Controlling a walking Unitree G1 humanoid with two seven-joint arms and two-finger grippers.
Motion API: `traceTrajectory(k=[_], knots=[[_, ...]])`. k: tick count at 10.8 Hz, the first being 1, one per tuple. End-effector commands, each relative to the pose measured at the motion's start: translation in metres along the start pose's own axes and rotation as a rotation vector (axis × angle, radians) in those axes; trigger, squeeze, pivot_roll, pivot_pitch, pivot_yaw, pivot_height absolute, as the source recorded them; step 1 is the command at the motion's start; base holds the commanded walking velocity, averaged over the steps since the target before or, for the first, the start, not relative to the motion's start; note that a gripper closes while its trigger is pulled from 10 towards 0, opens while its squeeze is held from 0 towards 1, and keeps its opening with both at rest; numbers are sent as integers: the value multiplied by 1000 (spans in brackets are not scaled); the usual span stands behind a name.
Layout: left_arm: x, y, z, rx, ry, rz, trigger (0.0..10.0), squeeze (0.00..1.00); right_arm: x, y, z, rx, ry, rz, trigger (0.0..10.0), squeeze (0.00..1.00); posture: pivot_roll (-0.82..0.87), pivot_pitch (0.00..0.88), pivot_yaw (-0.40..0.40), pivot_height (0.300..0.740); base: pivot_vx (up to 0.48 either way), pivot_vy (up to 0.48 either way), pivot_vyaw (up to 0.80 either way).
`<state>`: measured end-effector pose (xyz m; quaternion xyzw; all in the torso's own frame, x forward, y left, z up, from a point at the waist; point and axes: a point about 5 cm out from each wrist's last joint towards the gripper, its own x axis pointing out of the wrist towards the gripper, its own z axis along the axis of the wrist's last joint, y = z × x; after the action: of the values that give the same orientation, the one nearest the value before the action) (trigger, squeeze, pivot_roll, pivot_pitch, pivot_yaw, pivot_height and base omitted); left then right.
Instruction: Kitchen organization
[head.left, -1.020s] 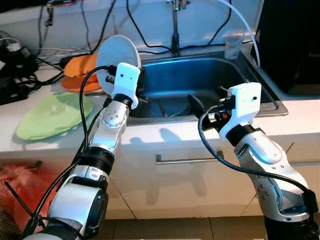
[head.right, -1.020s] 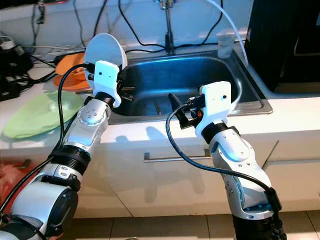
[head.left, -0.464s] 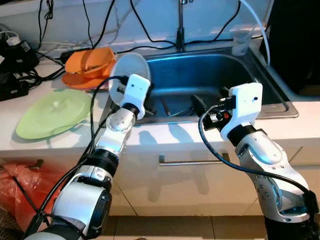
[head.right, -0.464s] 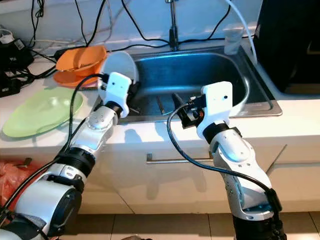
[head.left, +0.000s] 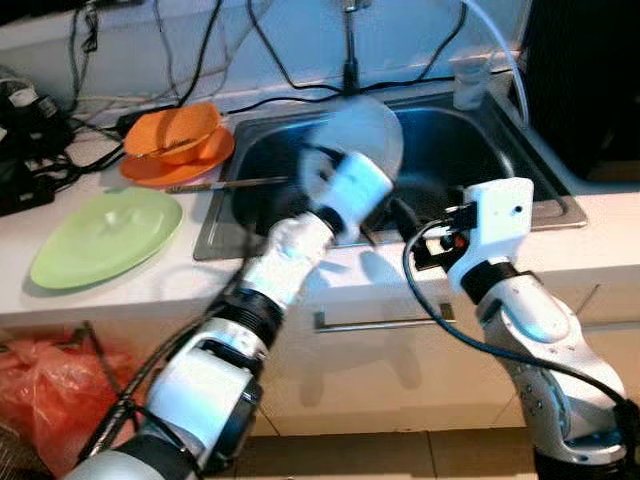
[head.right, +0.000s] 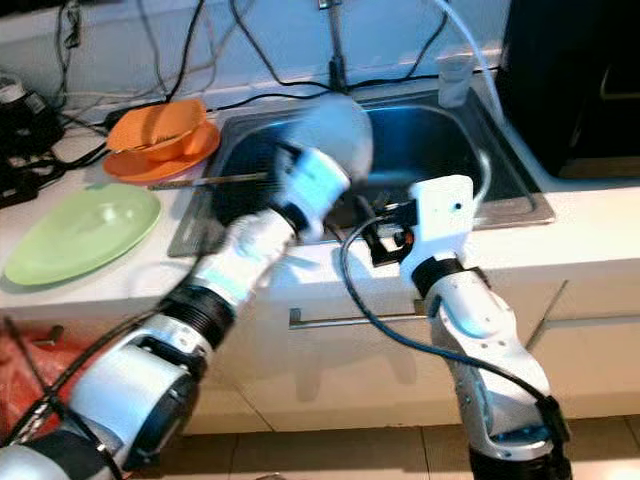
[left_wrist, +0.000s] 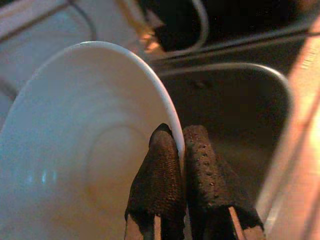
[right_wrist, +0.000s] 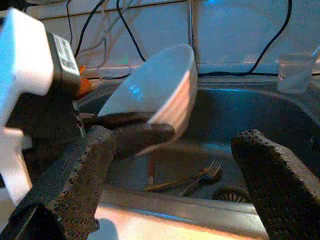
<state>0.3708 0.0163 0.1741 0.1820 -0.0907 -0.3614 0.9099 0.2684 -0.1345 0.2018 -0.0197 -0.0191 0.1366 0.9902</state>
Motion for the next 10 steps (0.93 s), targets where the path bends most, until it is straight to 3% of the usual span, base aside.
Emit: traceTrajectory(k=[1,3,4,6,7,9,10], knots=[[0,6,0,23,17,-5,0,0,-2,2,2,1,2,2,10000,0,-210,0,191,740,0,0,0],[-3,5,-18,-34,132,-17,824,0,-4,4,2,3,11,11,10000,0,-213,0,189,740,0,0,0],[-6,9,-25,-69,183,0,2902,0,-5,5,1,2,27,24,10000,0,-213,0,189,740,0,0,0],[-13,21,-35,-120,249,66,3529,0,-8,7,-4,-3,86,42,10000,0,-222,0,190,740,0,0,0],[-18,27,-41,-151,276,103,4980,0,-11,10,-3,23,86,68,10000,0,-235,0,187,740,0,0,0],[-23,29,-48,-181,318,123,10000,0,-16,14,-4,33,99,105,10000,0,-247,0,182,740,0,0,0],[-25,24,-56,-199,371,100,10000,0,-21,17,-4,35,125,144,10000,0,-259,0,177,740,0,0,0]])
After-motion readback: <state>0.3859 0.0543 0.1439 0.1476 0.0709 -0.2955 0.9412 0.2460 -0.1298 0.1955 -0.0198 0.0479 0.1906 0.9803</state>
